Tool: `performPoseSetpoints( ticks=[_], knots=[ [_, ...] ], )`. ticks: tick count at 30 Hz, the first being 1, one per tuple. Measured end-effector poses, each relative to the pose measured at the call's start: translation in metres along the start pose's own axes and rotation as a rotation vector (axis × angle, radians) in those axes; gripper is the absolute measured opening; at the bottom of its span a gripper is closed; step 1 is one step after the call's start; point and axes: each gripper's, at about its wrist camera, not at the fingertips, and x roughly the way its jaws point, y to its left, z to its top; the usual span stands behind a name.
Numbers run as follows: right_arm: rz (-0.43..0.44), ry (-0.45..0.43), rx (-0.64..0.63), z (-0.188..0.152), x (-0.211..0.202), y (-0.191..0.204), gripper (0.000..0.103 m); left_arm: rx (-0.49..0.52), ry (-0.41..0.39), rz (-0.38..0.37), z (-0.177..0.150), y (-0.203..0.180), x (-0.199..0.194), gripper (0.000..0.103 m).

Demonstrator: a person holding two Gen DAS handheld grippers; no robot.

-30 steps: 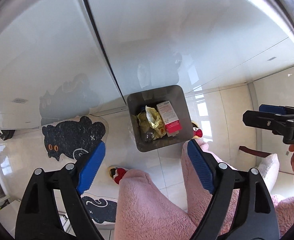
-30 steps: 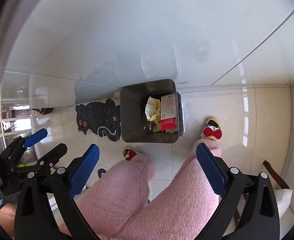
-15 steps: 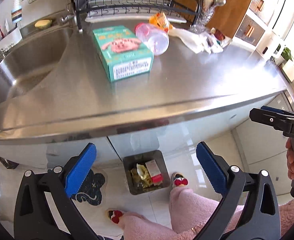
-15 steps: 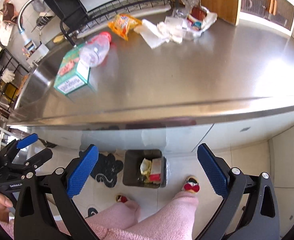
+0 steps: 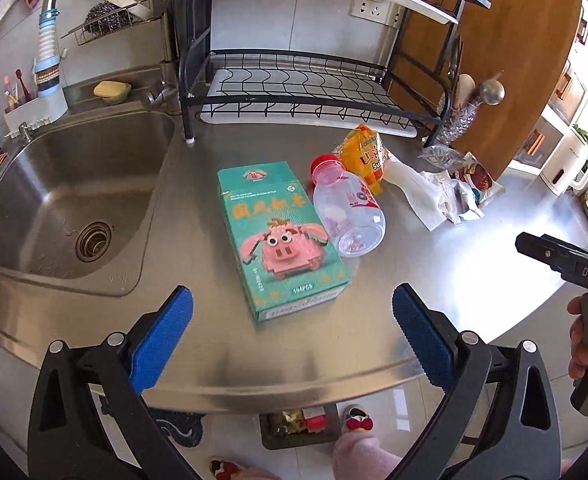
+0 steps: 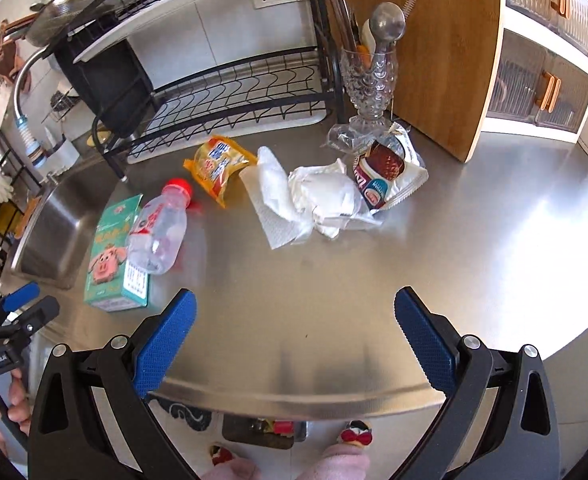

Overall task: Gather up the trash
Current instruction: 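Grasp the green pig box with left tool while right tool grasps the white tissue packet, then lower box and tissue packet into the black bin and open both tools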

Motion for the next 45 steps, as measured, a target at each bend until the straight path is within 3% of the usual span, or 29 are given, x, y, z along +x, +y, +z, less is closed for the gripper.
performPoseSetpoints(
  ticks=[4, 11, 13, 15, 23, 27, 34, 45],
  knots=[
    [-0.008, 0.012, 0.028, 0.021, 0.022, -0.014, 0.100, 0.007, 0.036, 0.009, 0.005, -0.012, 0.025, 0.095],
    [0.002, 0.027, -0.001, 0.044, 0.050, -0.023, 0.098, -0.036, 0.099, 0.090, 0.011, -0.008, 0.064, 0.095],
    [0.024, 0.046, 0.013, 0.049, 0.061, -0.029, 0.082, -0.051, 0.113, 0.098, 0.014, -0.004, 0.073, 0.095],
    [0.039, 0.064, 0.026, 0.054, 0.071, -0.033, 0.076, -0.056, 0.118, 0.104, 0.017, -0.003, 0.079, 0.095],
    [0.035, 0.101, -0.003, 0.061, 0.098, -0.032, 0.074, -0.102, 0.139, 0.095, 0.027, 0.007, 0.094, 0.095],
    [0.054, 0.141, 0.023, 0.060, 0.109, -0.035, 0.045, -0.113, 0.163, 0.080, 0.026, 0.009, 0.101, 0.085],
    [0.075, 0.130, 0.049, 0.053, 0.098, -0.038, 0.037, -0.087, 0.133, 0.073, 0.023, 0.005, 0.093, 0.080],
    [0.115, 0.055, 0.040, 0.034, 0.044, -0.019, 0.037, -0.044, 0.072, 0.070, 0.010, 0.005, 0.043, 0.075]
  ],
)
